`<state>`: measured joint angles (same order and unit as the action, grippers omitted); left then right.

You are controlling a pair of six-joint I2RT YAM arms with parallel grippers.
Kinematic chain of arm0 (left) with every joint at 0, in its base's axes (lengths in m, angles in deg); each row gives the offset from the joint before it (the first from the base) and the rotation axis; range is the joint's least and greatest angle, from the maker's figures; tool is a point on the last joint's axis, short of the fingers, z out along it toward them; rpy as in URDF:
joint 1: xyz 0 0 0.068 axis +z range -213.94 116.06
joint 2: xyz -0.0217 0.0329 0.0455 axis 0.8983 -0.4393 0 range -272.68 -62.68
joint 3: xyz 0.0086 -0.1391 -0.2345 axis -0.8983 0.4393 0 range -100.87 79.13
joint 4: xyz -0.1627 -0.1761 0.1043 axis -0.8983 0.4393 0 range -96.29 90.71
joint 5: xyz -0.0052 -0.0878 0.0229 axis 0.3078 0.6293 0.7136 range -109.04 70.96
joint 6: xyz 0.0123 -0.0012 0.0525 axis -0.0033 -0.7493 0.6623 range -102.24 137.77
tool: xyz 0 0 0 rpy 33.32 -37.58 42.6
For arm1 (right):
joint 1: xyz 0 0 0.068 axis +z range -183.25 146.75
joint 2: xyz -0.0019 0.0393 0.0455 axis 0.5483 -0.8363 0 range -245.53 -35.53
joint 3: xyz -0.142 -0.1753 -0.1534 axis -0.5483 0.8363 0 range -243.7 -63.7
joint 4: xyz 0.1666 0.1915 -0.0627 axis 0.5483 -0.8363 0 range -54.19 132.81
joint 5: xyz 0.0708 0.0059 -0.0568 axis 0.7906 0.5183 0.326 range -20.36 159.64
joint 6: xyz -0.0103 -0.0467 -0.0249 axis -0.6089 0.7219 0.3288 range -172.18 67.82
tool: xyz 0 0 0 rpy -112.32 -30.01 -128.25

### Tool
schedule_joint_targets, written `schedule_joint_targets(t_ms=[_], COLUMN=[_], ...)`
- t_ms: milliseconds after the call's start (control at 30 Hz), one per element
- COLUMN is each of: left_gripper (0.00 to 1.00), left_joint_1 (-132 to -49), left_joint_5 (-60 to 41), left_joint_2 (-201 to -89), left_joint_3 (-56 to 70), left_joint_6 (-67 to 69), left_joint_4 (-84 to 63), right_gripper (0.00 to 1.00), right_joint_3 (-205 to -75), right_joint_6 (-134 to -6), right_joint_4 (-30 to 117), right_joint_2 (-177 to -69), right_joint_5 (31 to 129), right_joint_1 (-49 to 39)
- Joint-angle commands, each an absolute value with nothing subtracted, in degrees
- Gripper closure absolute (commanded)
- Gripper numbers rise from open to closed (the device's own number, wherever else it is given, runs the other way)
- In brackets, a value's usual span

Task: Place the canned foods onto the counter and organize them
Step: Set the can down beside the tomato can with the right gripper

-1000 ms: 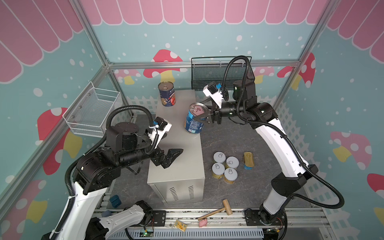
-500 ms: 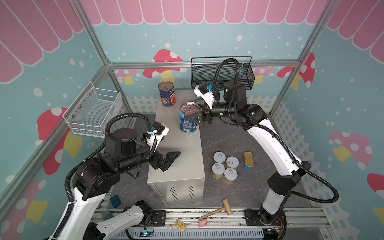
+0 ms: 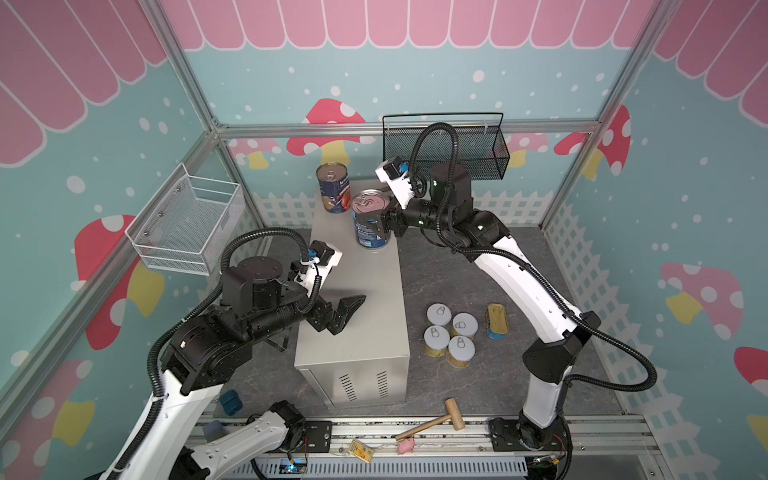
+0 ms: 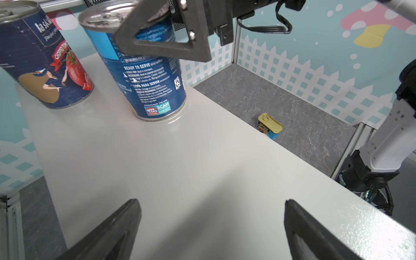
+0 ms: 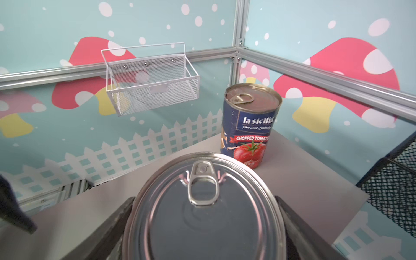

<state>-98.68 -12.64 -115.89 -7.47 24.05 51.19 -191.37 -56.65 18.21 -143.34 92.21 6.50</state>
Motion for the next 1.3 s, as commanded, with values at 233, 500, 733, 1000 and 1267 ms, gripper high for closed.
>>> schedule_joint_targets(t_ms=[233, 500, 733, 1000, 1267], left_gripper=[0.01, 0.01, 0.01, 0.01, 0.01], left_joint_1=[-98.94, -98.94, -98.96, -98.93, -98.93], left_joint_5=[-16.21, -17.18, -16.93, -16.79, -16.68], left_joint_2=[-112.79, -112.60, -114.46, -116.07, -116.73], left_joint_3=[-5.44, -5.24, -5.83, -6.43, -6.56], left_joint_6=[26.11, 26.11, 26.20, 26.29, 26.11], left_joint_4=[49.20, 49.26, 49.18, 48.84, 48.74], right_gripper=[0.35, 0.34, 0.34, 0.33, 0.33], right_joint_3=[-198.91, -199.86, -200.71, -202.08, -202.21], right_joint_6=[-56.77, -58.33, -60.17, -59.65, -59.63], right_joint_4=[28.10, 29.61, 31.03, 30.99, 30.92], right_joint_2=[-152.28, -155.30, -157.80, -159.89, -160.33], right_joint_5=[79.91, 77.84, 79.92, 82.06, 84.80], right_joint_1=[5.82, 4.42, 2.23, 1.65, 1.36])
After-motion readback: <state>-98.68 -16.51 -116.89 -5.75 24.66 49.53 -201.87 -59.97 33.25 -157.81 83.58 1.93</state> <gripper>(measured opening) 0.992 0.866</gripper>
